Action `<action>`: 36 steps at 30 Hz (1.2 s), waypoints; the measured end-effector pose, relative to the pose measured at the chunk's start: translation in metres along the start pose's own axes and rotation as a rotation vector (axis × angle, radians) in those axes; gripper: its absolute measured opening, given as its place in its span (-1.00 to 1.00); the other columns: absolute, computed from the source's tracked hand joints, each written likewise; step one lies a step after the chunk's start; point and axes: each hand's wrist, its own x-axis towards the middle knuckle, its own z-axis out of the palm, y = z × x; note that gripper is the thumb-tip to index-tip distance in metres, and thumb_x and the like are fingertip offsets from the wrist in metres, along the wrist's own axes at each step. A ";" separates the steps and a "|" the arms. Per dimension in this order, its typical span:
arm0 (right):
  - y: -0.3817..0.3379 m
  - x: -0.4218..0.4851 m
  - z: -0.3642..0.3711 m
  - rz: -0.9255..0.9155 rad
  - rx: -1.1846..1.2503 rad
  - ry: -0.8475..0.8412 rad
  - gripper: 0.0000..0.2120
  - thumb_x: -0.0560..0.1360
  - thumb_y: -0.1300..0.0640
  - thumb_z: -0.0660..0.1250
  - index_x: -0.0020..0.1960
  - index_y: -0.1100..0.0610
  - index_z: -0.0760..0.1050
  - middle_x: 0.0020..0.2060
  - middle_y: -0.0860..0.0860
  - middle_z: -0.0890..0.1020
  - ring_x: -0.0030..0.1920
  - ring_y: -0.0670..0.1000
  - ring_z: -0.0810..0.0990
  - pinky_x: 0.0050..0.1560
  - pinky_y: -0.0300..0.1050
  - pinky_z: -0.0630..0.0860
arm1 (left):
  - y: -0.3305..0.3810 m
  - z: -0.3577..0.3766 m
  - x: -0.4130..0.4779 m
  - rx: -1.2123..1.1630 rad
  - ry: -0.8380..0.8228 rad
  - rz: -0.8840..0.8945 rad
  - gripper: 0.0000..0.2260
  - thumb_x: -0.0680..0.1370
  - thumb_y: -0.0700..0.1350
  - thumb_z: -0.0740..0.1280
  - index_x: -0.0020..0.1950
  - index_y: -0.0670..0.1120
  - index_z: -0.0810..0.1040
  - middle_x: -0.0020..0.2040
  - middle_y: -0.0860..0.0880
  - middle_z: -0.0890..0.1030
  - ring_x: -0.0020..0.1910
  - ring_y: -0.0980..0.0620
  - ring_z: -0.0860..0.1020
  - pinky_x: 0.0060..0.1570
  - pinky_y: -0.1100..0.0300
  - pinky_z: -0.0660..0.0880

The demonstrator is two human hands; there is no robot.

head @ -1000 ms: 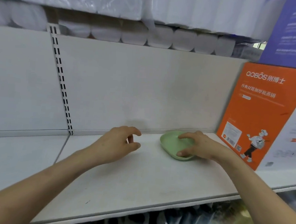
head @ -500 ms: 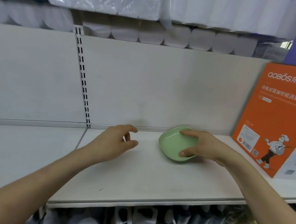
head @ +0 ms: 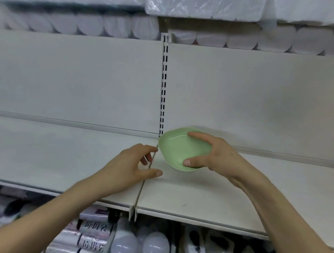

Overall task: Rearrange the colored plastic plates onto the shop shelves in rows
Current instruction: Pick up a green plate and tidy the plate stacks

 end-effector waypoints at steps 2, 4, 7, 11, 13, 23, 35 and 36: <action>-0.021 0.012 0.034 -0.034 -0.004 -0.036 -0.18 0.25 0.07 0.71 0.44 -0.22 0.49 0.35 -0.19 0.49 0.29 -0.08 0.50 0.06 -0.20 0.46 | -0.021 -0.023 -0.021 0.035 0.034 -0.012 -0.41 0.48 0.26 0.48 0.45 0.13 0.46 0.11 0.19 0.53 0.11 0.22 0.52 0.03 0.32 0.47; -0.045 0.024 0.072 -0.070 -0.022 -0.080 -0.17 0.25 0.08 0.71 0.45 -0.21 0.49 0.35 -0.18 0.49 0.32 -0.08 0.49 0.16 -0.17 0.47 | -0.044 -0.050 -0.046 0.069 0.060 -0.032 -0.40 0.45 0.36 0.42 0.42 0.15 0.48 0.12 0.21 0.51 0.13 0.24 0.51 0.07 0.27 0.48; -0.085 0.039 0.138 -0.137 -0.072 -0.139 -0.16 0.25 0.06 0.71 0.45 -0.22 0.47 0.35 -0.16 0.49 0.34 -0.09 0.47 0.26 -0.16 0.43 | -0.083 -0.096 -0.088 0.113 0.105 -0.073 -0.42 0.41 0.45 0.31 0.30 0.16 0.52 0.12 0.23 0.49 0.14 0.27 0.49 0.10 0.21 0.51; -0.140 0.053 0.240 -0.220 -0.083 -0.223 -0.16 0.26 0.05 0.70 0.46 -0.21 0.46 0.35 -0.16 0.49 0.31 -0.13 0.47 0.19 -0.24 0.45 | -0.139 -0.161 -0.153 0.139 0.207 -0.161 -0.55 0.43 0.41 0.37 0.18 0.17 0.53 0.10 0.25 0.49 0.13 0.27 0.48 0.09 0.20 0.51; -0.167 0.056 0.293 -0.264 -0.056 -0.280 -0.18 0.28 0.08 0.70 0.45 -0.21 0.47 0.32 -0.23 0.50 0.29 -0.22 0.47 0.10 -0.37 0.41 | -0.166 -0.196 -0.189 0.155 0.244 -0.190 -0.50 0.41 0.43 0.35 0.21 0.16 0.55 0.09 0.27 0.47 0.12 0.28 0.48 0.06 0.25 0.48; -0.288 0.079 0.544 -0.429 -0.066 -0.505 -0.20 0.30 0.09 0.69 0.46 -0.17 0.46 0.36 -0.20 0.48 0.37 -0.16 0.42 0.16 -0.39 0.31 | -0.297 -0.351 -0.373 0.281 0.353 -0.410 -0.36 0.45 0.46 0.33 0.45 0.20 0.44 0.24 0.23 0.46 0.22 0.26 0.46 0.22 0.18 0.47; -0.380 0.134 0.755 -0.502 -0.051 -0.672 -0.19 0.30 0.02 0.69 0.46 -0.21 0.45 0.36 -0.25 0.45 0.36 -0.16 0.40 0.16 -0.30 0.36 | -0.434 -0.459 -0.493 0.343 0.459 -0.673 -0.34 0.45 0.51 0.27 0.44 0.20 0.45 0.24 0.32 0.41 0.24 0.29 0.46 0.18 0.15 0.55; -0.388 0.141 0.772 -0.519 -0.049 -0.675 -0.19 0.30 0.00 0.69 0.47 -0.22 0.44 0.35 -0.24 0.44 0.36 -0.15 0.39 0.17 -0.28 0.35 | -0.447 -0.470 -0.499 0.348 0.470 -0.687 -0.34 0.44 0.53 0.27 0.43 0.20 0.46 0.23 0.31 0.41 0.23 0.28 0.47 0.17 0.13 0.56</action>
